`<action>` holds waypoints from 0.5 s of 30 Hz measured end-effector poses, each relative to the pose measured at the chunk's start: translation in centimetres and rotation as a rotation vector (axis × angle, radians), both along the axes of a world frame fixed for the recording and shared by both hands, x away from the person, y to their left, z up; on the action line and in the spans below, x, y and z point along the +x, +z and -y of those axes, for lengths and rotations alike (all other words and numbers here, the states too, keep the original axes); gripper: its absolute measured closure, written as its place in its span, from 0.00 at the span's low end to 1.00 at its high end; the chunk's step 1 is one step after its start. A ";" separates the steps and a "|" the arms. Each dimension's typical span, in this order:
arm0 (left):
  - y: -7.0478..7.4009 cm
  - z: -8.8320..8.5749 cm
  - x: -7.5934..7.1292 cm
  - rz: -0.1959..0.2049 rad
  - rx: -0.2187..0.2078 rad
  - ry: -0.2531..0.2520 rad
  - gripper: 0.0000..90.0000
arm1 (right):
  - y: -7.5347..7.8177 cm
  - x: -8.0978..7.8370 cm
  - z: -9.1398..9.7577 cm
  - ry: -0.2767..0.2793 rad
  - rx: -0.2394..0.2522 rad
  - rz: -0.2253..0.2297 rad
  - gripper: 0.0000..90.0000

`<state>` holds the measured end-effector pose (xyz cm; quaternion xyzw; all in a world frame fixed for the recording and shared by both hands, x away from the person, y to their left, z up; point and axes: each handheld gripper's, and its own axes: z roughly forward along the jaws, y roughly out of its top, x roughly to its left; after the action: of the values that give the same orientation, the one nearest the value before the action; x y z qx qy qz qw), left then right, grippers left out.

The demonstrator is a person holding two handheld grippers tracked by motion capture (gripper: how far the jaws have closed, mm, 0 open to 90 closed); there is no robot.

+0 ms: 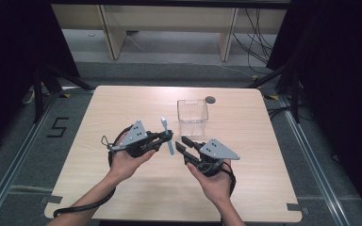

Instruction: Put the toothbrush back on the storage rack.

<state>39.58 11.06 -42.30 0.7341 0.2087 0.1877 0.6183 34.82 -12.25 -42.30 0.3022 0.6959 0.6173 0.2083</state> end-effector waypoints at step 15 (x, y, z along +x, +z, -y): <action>0.0 1.2 -0.8 0.041 0.061 0.012 0.94 | 1.8 0.9 -1.8 -0.031 0.010 0.030 0.77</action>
<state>38.79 9.86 -42.31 0.7472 0.1946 0.2128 0.5988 35.69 -10.42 -40.46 0.3048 0.6847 0.6221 0.2267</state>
